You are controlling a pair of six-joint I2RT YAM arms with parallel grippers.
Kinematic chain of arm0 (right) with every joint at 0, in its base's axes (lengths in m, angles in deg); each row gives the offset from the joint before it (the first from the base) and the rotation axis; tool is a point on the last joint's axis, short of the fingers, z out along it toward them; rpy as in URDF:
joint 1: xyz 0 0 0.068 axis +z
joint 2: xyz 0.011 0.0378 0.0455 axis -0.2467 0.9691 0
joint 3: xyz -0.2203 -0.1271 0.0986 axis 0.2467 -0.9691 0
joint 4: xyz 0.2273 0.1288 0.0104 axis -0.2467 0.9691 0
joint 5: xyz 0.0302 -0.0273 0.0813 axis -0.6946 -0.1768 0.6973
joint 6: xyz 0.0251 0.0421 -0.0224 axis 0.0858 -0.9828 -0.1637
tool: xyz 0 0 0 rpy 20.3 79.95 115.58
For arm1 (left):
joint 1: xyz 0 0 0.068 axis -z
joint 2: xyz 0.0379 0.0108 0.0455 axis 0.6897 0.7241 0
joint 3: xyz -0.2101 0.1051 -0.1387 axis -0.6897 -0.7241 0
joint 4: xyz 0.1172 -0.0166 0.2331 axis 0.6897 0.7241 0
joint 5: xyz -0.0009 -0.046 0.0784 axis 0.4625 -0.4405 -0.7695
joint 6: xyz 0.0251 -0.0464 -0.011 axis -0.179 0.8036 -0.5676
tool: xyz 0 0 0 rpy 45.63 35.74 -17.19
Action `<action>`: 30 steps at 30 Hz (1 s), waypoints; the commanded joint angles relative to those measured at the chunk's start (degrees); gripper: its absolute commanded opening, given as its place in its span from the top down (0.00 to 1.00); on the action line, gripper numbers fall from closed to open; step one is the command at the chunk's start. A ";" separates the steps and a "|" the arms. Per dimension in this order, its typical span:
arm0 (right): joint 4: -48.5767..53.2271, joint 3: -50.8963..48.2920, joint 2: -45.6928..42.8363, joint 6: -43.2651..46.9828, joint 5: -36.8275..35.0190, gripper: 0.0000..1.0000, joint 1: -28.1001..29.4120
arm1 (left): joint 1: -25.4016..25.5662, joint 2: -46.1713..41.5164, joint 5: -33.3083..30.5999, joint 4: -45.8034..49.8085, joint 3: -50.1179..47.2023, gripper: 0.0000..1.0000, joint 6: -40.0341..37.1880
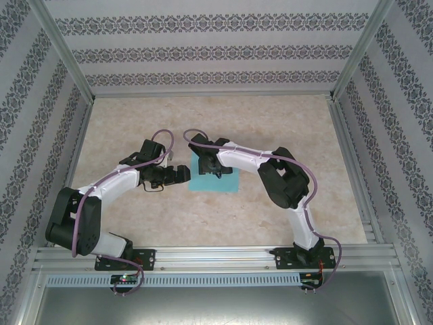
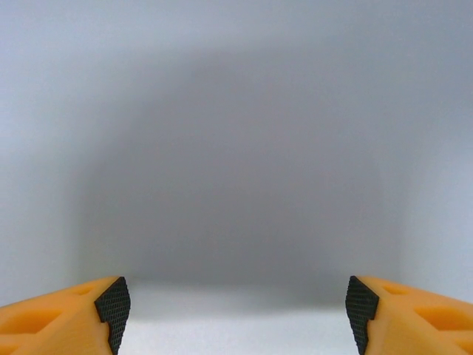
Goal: Fold a paper plane with a square sheet of paper (pick it up from the middle)
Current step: Fold the square sheet of paper in half at the center of the table.
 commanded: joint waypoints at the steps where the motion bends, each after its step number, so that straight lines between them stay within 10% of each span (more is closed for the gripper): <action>1: 0.77 2.25 -2.02 1.13 -0.41 0.19 -1.14 | -0.76 0.37 0.43 -1.11 0.89 0.00 -1.19; 30: 4.97 11.04 11.07 -0.77 2.30 0.22 -2.96 | -0.77 2.89 1.08 -1.48 1.49 0.00 -1.38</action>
